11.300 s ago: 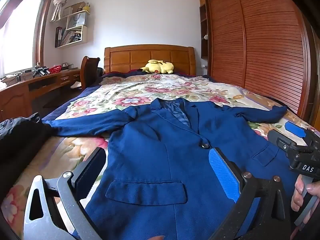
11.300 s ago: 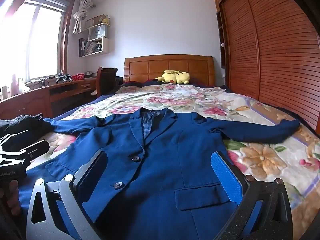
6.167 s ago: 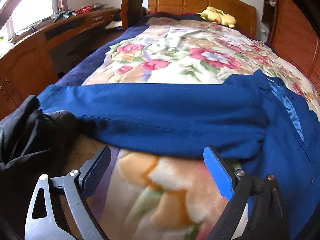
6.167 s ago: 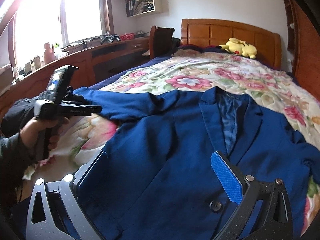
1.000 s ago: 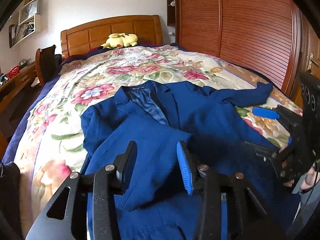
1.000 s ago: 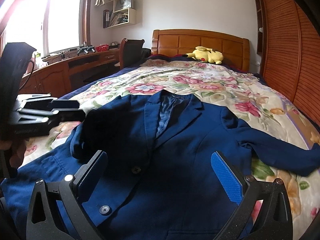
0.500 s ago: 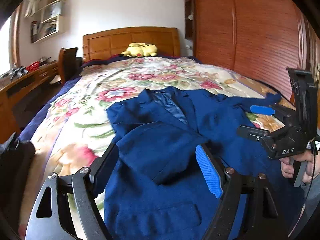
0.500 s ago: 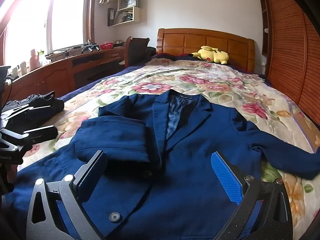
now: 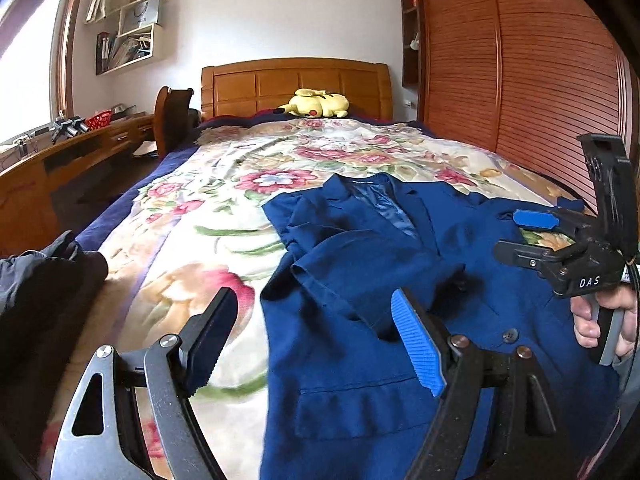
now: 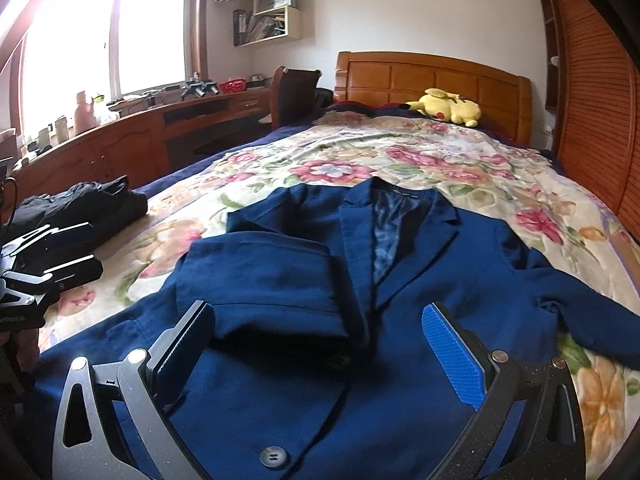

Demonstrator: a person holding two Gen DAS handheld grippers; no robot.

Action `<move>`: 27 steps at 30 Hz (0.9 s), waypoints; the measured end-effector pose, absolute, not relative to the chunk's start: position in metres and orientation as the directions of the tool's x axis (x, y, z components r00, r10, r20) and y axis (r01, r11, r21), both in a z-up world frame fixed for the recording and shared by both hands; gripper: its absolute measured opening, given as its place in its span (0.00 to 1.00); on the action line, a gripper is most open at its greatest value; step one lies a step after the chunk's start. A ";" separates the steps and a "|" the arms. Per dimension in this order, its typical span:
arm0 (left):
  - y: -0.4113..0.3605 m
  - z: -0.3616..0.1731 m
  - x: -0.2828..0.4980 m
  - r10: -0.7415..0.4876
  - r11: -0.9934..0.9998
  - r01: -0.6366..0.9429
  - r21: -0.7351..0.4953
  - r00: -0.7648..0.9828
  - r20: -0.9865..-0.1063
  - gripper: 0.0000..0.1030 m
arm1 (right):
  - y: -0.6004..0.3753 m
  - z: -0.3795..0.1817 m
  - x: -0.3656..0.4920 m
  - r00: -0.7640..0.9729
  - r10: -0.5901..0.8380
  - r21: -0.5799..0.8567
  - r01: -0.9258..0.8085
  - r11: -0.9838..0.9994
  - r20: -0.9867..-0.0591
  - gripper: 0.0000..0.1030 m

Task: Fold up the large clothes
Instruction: 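Move the right tool to the blazer's other side panel, then grasp the side panel with the right tool and fold it over the front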

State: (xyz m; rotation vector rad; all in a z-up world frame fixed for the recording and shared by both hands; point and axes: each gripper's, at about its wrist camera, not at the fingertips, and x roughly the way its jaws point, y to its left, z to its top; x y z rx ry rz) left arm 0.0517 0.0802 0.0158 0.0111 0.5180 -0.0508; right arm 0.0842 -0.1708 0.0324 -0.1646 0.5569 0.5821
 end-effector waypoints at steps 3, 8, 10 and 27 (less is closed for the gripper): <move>0.085 0.014 0.049 -0.038 0.999 0.047 0.006 0.868 -0.495 0.78 | -0.166 0.032 0.085 0.686 0.481 0.001 -0.573 0.819 -0.545 1.00; 0.096 0.011 0.044 -0.019 1.000 0.028 0.010 0.870 -0.493 0.78 | -0.148 0.029 0.086 0.671 0.492 -0.031 -0.608 0.793 -0.555 1.00; 0.102 0.010 0.043 -0.007 1.000 0.013 0.007 0.866 -0.500 0.78 | -0.141 0.027 0.086 0.648 0.516 -0.029 -0.638 0.770 -0.560 1.00; 0.132 0.009 0.035 0.012 1.000 -0.009 0.009 0.867 -0.498 0.78 | -0.081 0.003 0.104 0.556 0.446 -0.167 -0.737 0.655 -0.702 0.89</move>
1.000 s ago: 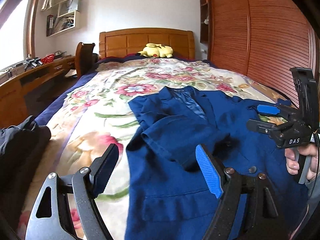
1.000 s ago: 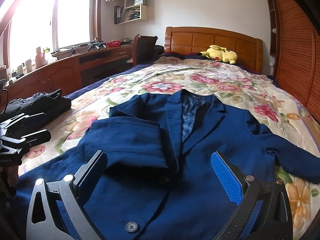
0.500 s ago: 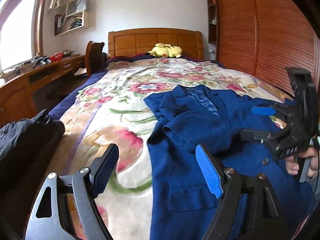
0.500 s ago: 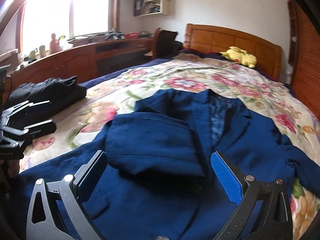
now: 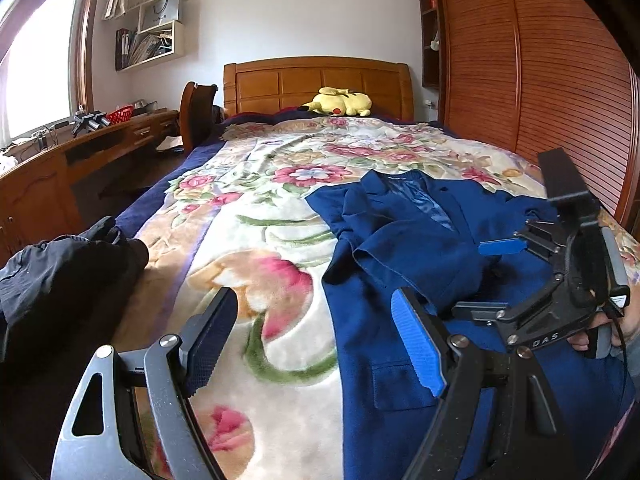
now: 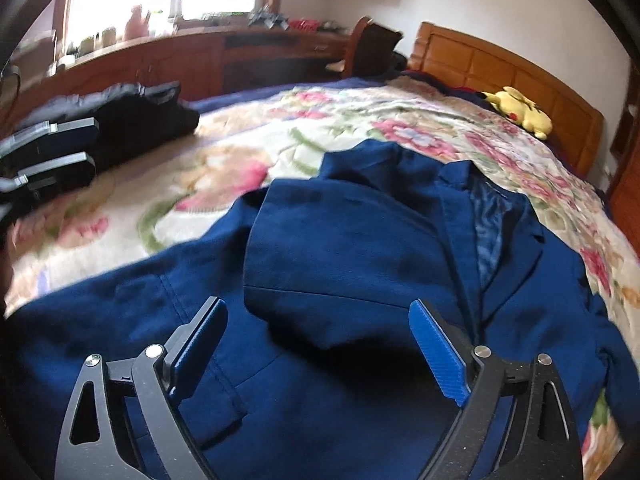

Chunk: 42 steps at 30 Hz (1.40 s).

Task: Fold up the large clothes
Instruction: 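Grasp the side panel with the right tool and fold it over the front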

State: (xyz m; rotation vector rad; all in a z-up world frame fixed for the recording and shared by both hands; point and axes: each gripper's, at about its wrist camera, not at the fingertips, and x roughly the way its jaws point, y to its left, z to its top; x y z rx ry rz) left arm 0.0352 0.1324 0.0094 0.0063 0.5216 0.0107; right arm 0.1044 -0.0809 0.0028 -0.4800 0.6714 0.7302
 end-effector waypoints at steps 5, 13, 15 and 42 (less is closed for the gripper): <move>0.140 0.008 0.036 -0.002 1.000 -0.006 -0.014 0.863 -0.505 0.78 | -0.059 0.007 0.113 0.542 0.414 -0.212 -0.757 0.618 -0.731 0.89; 0.145 0.012 0.030 -0.015 1.000 0.000 -0.031 0.872 -0.490 0.78 | -0.038 -0.011 0.123 0.513 0.368 -0.227 -0.770 0.596 -0.775 0.89; 0.148 0.012 0.030 -0.018 0.999 0.000 -0.037 0.871 -0.491 0.78 | -0.037 -0.016 0.128 0.507 0.356 -0.225 -0.768 0.600 -0.785 0.88; 0.106 0.035 0.023 -0.128 0.991 0.103 -0.083 0.898 -0.421 0.78 | -0.163 0.058 0.108 0.700 0.375 -0.043 -0.500 0.865 -0.608 0.18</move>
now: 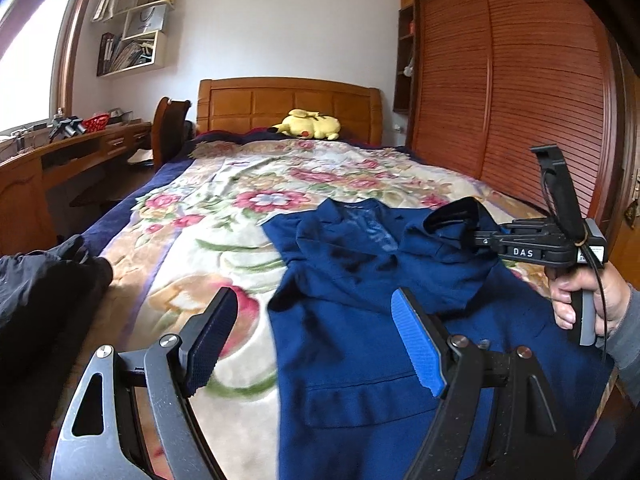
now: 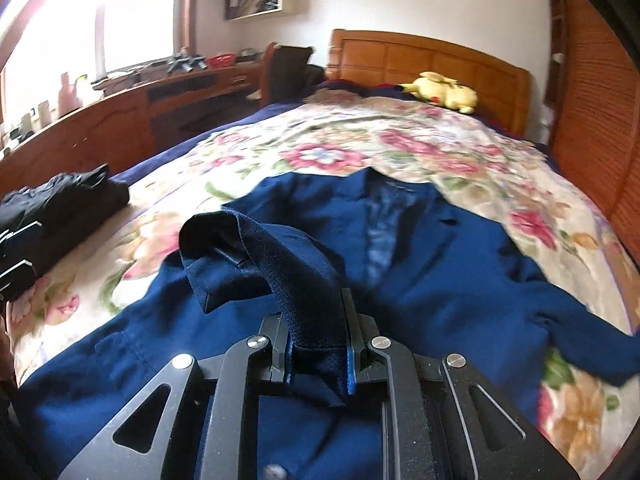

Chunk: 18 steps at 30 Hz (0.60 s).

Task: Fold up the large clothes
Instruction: 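Grasp the side panel with the right tool and fold it over the front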

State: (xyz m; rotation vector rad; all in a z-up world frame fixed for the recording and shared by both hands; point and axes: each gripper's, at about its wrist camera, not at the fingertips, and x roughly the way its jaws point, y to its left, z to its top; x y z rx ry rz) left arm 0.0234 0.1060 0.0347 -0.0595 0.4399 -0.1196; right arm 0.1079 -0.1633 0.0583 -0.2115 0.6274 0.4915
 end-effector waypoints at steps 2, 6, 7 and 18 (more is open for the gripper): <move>0.101 0.036 0.023 -0.139 0.990 0.112 -0.088 0.901 -0.411 0.78 | -0.170 0.063 0.098 0.714 0.359 -0.050 -0.482 0.875 -0.600 0.18; 0.093 0.037 0.022 -0.145 0.989 0.119 -0.089 0.906 -0.399 0.78 | -0.182 0.078 0.077 0.748 0.337 -0.050 -0.442 0.896 -0.572 0.17; 0.092 0.036 0.022 -0.149 0.988 0.123 -0.092 0.903 -0.402 0.78 | -0.184 0.080 0.073 0.753 0.333 -0.049 -0.434 0.900 -0.567 0.17; 0.081 0.027 0.023 -0.180 0.983 0.145 -0.112 0.881 -0.438 0.78 | -0.206 0.073 0.051 0.766 0.226 -0.071 -0.333 0.940 -0.602 0.17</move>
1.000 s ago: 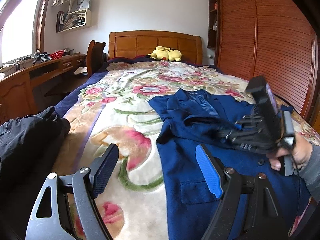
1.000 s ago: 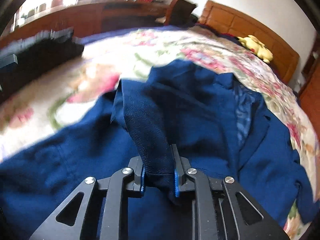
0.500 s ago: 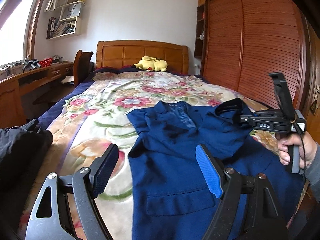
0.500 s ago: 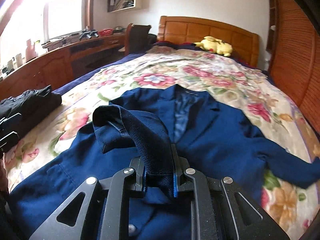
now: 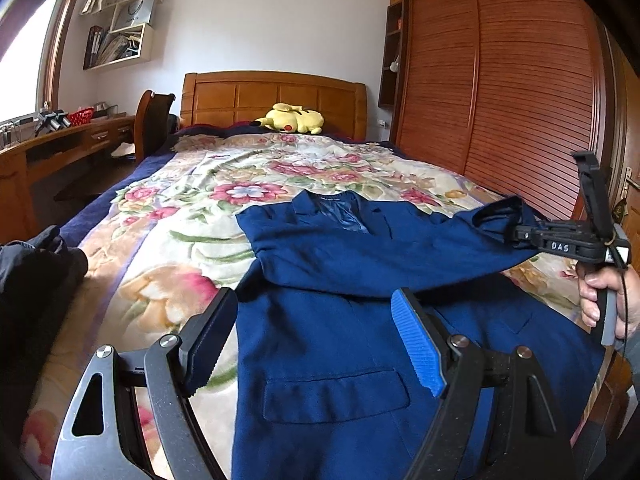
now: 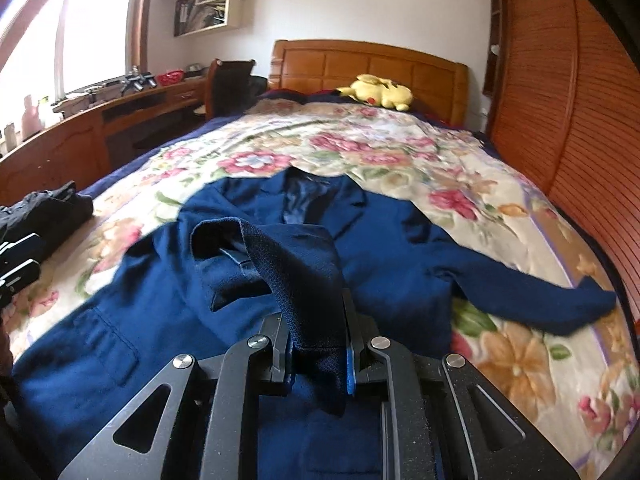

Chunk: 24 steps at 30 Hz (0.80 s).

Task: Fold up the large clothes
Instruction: 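Grasp the side panel with the right tool and fold it over the front, then open the right tool and move it to the sleeve cuff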

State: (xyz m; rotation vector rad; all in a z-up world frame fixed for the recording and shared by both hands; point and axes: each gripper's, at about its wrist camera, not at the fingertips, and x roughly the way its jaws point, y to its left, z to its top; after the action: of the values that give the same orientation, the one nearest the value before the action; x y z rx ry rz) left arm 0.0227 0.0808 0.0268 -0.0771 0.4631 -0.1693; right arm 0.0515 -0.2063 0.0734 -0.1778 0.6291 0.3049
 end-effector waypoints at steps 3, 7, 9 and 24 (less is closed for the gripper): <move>0.077 0.026 0.024 -0.183 0.983 0.149 -0.110 0.879 -0.441 0.78 | -0.210 0.067 0.057 0.741 0.214 -0.050 -0.317 0.947 -0.637 0.17; 0.068 0.024 0.025 -0.190 0.982 0.162 -0.100 0.873 -0.449 0.78 | -0.215 0.054 0.068 0.714 0.197 -0.035 -0.296 0.954 -0.672 0.19; 0.064 0.023 0.025 -0.189 0.982 0.166 -0.092 0.871 -0.453 0.78 | -0.218 0.051 0.067 0.712 0.184 -0.035 -0.281 0.959 -0.677 0.26; 0.043 0.021 0.025 -0.196 0.980 0.184 -0.072 0.868 -0.455 0.78 | -0.223 0.039 0.041 0.705 0.115 -0.129 -0.282 0.951 -0.699 0.57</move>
State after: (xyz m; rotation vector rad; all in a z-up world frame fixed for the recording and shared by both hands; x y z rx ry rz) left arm 0.0250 0.0432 0.0205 -0.0265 0.4791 -0.1991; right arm 0.0409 -0.2228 0.0392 -0.2343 0.7576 0.2227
